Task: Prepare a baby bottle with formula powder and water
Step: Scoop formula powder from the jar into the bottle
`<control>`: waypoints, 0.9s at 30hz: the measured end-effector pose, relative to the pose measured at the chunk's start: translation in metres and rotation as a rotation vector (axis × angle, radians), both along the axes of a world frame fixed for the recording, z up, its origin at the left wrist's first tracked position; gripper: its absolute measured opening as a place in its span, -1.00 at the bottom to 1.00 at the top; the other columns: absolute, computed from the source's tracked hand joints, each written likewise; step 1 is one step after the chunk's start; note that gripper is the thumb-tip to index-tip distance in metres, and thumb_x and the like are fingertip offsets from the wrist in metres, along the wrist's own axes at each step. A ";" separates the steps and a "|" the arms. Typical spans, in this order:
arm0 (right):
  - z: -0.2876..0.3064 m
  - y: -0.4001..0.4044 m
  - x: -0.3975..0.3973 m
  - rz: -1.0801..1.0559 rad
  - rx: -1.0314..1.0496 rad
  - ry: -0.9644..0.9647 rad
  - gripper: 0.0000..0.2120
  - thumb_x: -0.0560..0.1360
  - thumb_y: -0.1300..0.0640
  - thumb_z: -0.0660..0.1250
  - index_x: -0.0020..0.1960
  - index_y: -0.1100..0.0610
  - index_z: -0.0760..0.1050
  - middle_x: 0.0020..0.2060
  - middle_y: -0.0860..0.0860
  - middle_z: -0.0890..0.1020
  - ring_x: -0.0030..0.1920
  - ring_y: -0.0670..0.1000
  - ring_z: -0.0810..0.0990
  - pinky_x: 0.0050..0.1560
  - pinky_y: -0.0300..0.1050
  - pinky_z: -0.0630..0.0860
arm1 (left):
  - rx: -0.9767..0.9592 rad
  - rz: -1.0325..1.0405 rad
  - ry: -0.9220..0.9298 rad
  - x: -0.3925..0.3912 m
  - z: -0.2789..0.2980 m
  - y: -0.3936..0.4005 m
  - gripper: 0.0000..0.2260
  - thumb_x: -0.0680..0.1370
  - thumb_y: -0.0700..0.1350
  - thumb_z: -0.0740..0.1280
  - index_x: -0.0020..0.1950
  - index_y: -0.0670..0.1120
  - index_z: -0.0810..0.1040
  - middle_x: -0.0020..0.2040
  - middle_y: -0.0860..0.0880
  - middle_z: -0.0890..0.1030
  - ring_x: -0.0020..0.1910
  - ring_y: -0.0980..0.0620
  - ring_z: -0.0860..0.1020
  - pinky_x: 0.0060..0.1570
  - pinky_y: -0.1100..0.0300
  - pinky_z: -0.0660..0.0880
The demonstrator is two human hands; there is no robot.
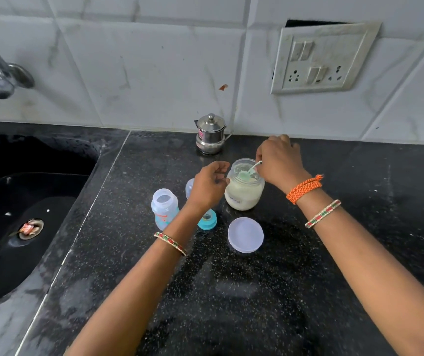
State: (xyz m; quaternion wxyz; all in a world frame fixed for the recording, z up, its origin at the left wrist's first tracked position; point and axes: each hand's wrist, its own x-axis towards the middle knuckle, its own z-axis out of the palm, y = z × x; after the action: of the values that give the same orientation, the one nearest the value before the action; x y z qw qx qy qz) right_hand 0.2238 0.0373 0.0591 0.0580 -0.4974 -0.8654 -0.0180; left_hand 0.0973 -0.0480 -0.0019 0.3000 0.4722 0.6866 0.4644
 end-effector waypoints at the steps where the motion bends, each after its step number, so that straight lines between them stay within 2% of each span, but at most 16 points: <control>1: 0.001 -0.001 0.000 0.008 -0.001 -0.030 -0.83 0.47 0.21 0.35 0.05 0.17 0.58 0.09 0.12 0.55 0.23 0.18 0.38 0.20 0.12 0.35 | -0.001 -0.005 0.003 0.000 0.000 0.000 -0.63 0.52 -0.35 0.29 0.33 -0.23 0.44 0.25 -0.14 0.55 0.17 -0.01 0.53 0.13 0.25 0.45; 6: 0.002 0.000 -0.004 0.034 -0.089 -0.055 -0.83 0.48 0.16 0.35 0.06 0.16 0.57 0.11 0.10 0.56 0.25 0.17 0.36 0.22 0.14 0.30 | 0.000 -0.012 -0.025 0.000 -0.005 -0.001 -0.67 0.53 -0.40 0.24 0.29 -0.27 0.46 0.17 -0.18 0.59 0.02 0.02 0.55 -0.16 0.46 0.49; 12: 0.003 0.003 -0.005 0.006 -0.314 0.041 -0.86 0.50 0.14 0.31 0.03 0.12 0.58 0.12 0.09 0.57 0.28 0.18 0.36 0.29 0.19 0.24 | 0.006 -0.026 -0.102 -0.002 -0.011 -0.004 -0.66 0.51 -0.46 0.19 0.27 -0.29 0.46 0.17 -0.20 0.59 0.06 0.02 0.55 -0.05 0.40 0.51; 14: 0.001 0.005 -0.004 -0.028 -0.347 0.072 -0.88 0.50 0.14 0.29 -0.04 0.11 0.60 0.10 0.09 0.59 0.26 0.19 0.40 0.29 0.21 0.24 | 0.003 -0.031 -0.117 -0.004 -0.012 -0.004 -0.64 0.51 -0.47 0.19 0.28 -0.29 0.45 0.19 -0.20 0.58 0.09 0.01 0.55 -0.03 0.37 0.52; 16: 0.001 0.008 0.000 -0.068 -0.389 0.101 -0.84 0.48 0.17 0.29 -0.27 0.11 0.55 -0.05 0.10 0.62 0.11 0.20 0.48 0.21 0.19 0.31 | 0.001 -0.029 -0.117 -0.004 -0.012 -0.004 -0.62 0.50 -0.49 0.18 0.30 -0.29 0.44 0.21 -0.20 0.57 0.11 0.01 0.54 -0.03 0.38 0.52; 17: 0.001 0.009 0.003 -0.089 -0.412 0.126 -0.74 0.47 0.20 0.29 -0.40 0.10 0.45 -0.22 0.08 0.59 -0.06 0.18 0.49 0.07 0.11 0.37 | -0.001 -0.025 -0.114 -0.004 -0.013 -0.004 -0.61 0.49 -0.49 0.18 0.30 -0.29 0.43 0.21 -0.20 0.56 0.11 0.01 0.53 -0.05 0.41 0.51; 19: 0.003 0.010 0.008 -0.130 -0.468 0.201 -0.60 0.46 0.23 0.29 -0.50 0.10 0.25 -0.47 0.03 0.39 -0.35 0.09 0.36 -0.26 -0.06 0.26 | 0.003 -0.018 -0.113 -0.005 -0.014 -0.004 -0.60 0.49 -0.51 0.16 0.30 -0.30 0.43 0.21 -0.21 0.56 0.14 0.00 0.53 -0.06 0.46 0.50; 20: 0.004 0.010 0.010 -0.155 -0.494 0.239 -0.60 0.46 0.23 0.28 -0.50 0.12 0.23 -0.49 0.02 0.34 -0.40 0.06 0.31 -0.32 -0.09 0.20 | 0.008 -0.016 -0.114 -0.005 -0.014 -0.005 -0.60 0.49 -0.51 0.16 0.31 -0.30 0.43 0.22 -0.21 0.55 0.15 -0.01 0.53 -0.07 0.47 0.50; 22: 0.006 0.009 0.016 -0.193 -0.521 0.307 -0.69 0.47 0.22 0.28 -0.44 0.20 0.37 -0.44 0.06 0.40 -0.37 0.05 0.36 -0.27 -0.11 0.27 | 0.016 -0.009 -0.115 -0.005 -0.014 -0.006 -0.60 0.50 -0.50 0.16 0.32 -0.29 0.43 0.24 -0.20 0.54 0.15 0.02 0.51 -0.05 0.48 0.49; 24: 0.008 0.009 0.021 -0.191 -0.529 0.367 -0.76 0.49 0.21 0.28 -0.24 0.37 0.57 -0.30 0.16 0.52 -0.26 0.10 0.47 -0.22 -0.11 0.35 | 0.031 0.001 -0.119 -0.005 -0.013 -0.007 -0.60 0.50 -0.49 0.16 0.32 -0.29 0.42 0.26 -0.19 0.53 0.18 0.03 0.50 0.01 0.47 0.47; 25: 0.008 0.008 0.023 -0.184 -0.525 0.389 -0.76 0.50 0.20 0.28 -0.13 0.39 0.61 -0.23 0.20 0.57 -0.19 0.14 0.53 -0.19 -0.11 0.39 | 0.039 0.005 -0.119 -0.006 -0.012 -0.008 -0.60 0.51 -0.49 0.16 0.32 -0.29 0.42 0.27 -0.19 0.53 0.20 0.01 0.50 0.05 0.44 0.46; 27: 0.007 0.006 0.027 -0.174 -0.488 0.430 -0.75 0.53 0.16 0.28 -0.04 0.34 0.63 -0.08 0.21 0.64 -0.04 0.17 0.58 -0.03 -0.04 0.48 | 0.052 0.011 -0.114 -0.007 -0.010 -0.009 -0.61 0.51 -0.48 0.16 0.31 -0.28 0.43 0.27 -0.18 0.53 0.24 -0.03 0.51 0.14 0.33 0.45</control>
State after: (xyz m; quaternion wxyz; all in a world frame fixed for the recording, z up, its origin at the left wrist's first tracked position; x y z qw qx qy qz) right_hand 0.2509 0.0432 0.0662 0.1168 -0.5611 -0.7664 0.2902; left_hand 0.0905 -0.0571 -0.0121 0.3239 0.4489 0.6586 0.5098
